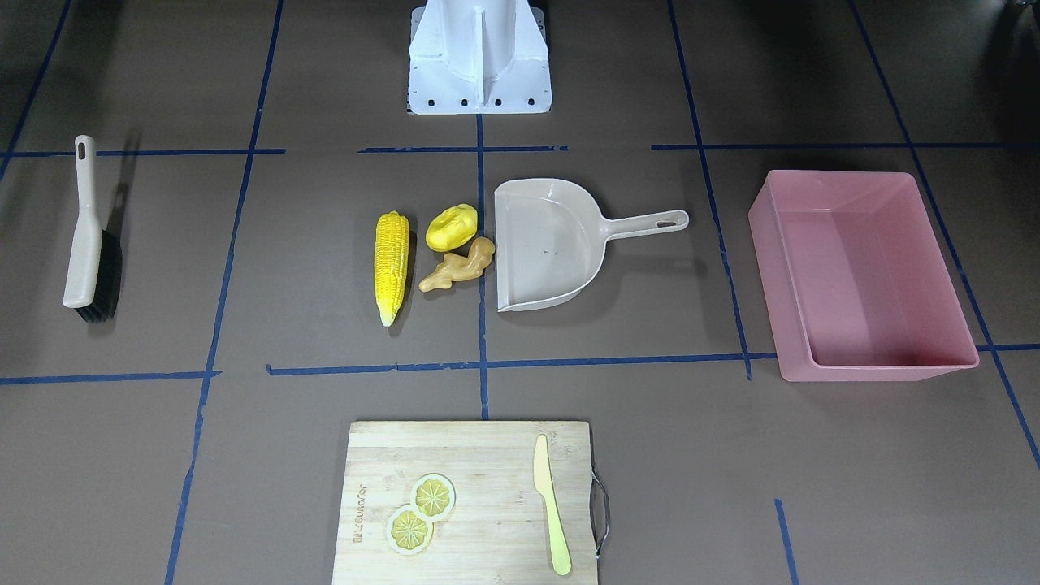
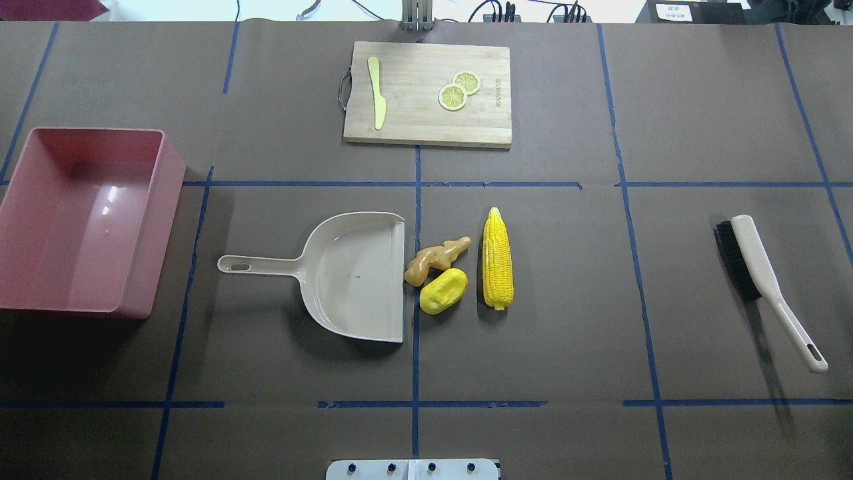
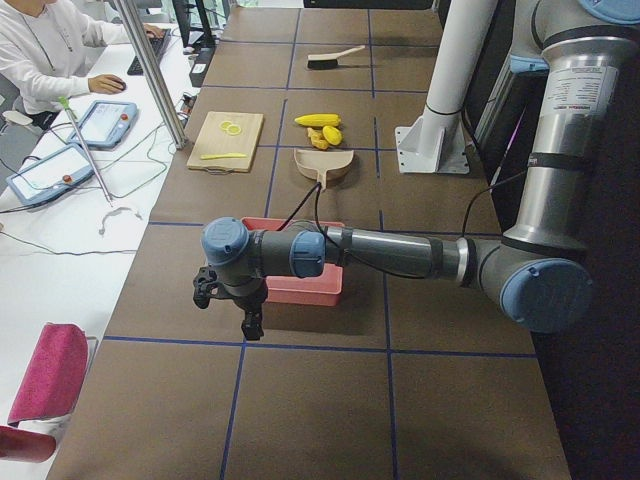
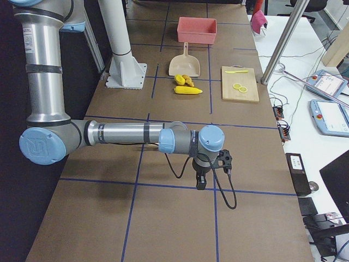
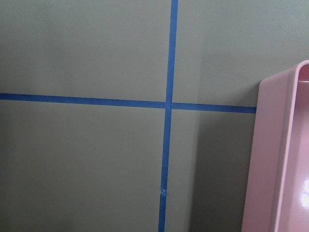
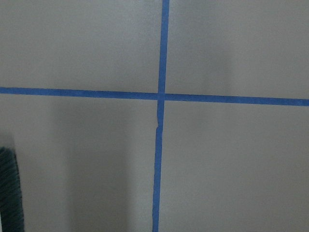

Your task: Sweep and dump trash into bin

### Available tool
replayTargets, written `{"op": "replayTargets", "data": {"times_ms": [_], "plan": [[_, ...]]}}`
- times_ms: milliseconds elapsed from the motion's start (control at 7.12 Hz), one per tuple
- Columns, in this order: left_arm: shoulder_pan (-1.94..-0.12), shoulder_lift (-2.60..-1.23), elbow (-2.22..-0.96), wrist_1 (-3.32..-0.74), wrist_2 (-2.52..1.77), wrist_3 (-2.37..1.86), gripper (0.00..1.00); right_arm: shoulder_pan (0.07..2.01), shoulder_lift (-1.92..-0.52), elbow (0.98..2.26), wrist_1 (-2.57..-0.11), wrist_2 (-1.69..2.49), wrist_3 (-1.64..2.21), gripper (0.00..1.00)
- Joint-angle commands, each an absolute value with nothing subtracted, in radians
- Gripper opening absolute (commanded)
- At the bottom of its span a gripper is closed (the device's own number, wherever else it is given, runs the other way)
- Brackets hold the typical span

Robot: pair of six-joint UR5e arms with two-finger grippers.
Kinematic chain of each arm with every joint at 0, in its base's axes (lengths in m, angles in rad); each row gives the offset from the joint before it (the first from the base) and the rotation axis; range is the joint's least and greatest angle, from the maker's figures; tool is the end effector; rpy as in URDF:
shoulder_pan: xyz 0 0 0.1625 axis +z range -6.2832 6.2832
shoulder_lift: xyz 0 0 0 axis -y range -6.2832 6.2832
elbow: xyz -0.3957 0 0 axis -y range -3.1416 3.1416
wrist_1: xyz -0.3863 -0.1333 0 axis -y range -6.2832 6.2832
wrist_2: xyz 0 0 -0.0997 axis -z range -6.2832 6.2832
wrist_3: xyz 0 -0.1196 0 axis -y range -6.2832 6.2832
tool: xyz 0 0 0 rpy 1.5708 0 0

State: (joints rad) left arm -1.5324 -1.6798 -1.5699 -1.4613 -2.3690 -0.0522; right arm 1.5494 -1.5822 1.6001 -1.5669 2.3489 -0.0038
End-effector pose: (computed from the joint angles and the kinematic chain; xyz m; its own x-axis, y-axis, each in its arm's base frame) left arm -0.0274 -0.5281 0.5978 0.6986 -0.0264 -0.7151 -0.0019 0.9992 -0.0387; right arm 0.0390 -0.4842 0.6343 0.7117 -0.0343 0.7017 0.0241 0.9994 0.0245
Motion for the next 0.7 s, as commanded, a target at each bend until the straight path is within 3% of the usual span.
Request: {"op": "replayTargets", "data": {"times_ms": [0,561], "plan": [[-1.520,-1.665,-1.606,-1.453,-2.361,-0.051,1.00,1.549,-1.591,1.603,-1.559,2.355,0.000,1.00],[-1.502,-1.654,-1.602,-1.468,-2.370,-0.054,1.00,1.548,-1.623,1.600,-1.482,2.370,0.000,1.00]]}}
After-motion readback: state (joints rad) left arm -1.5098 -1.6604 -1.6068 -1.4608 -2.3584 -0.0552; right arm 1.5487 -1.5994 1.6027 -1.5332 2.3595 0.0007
